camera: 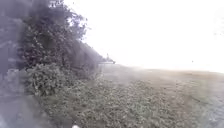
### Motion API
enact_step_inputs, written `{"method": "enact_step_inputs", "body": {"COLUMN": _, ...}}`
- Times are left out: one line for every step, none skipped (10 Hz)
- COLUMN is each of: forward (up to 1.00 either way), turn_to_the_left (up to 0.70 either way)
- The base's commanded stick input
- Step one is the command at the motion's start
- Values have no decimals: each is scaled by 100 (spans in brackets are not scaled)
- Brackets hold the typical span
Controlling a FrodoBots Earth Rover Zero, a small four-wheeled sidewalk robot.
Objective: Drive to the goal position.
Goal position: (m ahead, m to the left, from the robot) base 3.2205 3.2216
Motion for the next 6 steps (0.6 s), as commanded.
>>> {"method": "enact_step_inputs", "body": {"forward": 60, "turn_to_the_left": -15}}
{"method": "enact_step_inputs", "body": {"forward": 60, "turn_to_the_left": -15}}
{"method": "enact_step_inputs", "body": {"forward": 60, "turn_to_the_left": -15}}
{"method": "enact_step_inputs", "body": {"forward": 60, "turn_to_the_left": -15}}
{"method": "enact_step_inputs", "body": {"forward": 60, "turn_to_the_left": -15}}
{"method": "enact_step_inputs", "body": {"forward": 60, "turn_to_the_left": -15}}
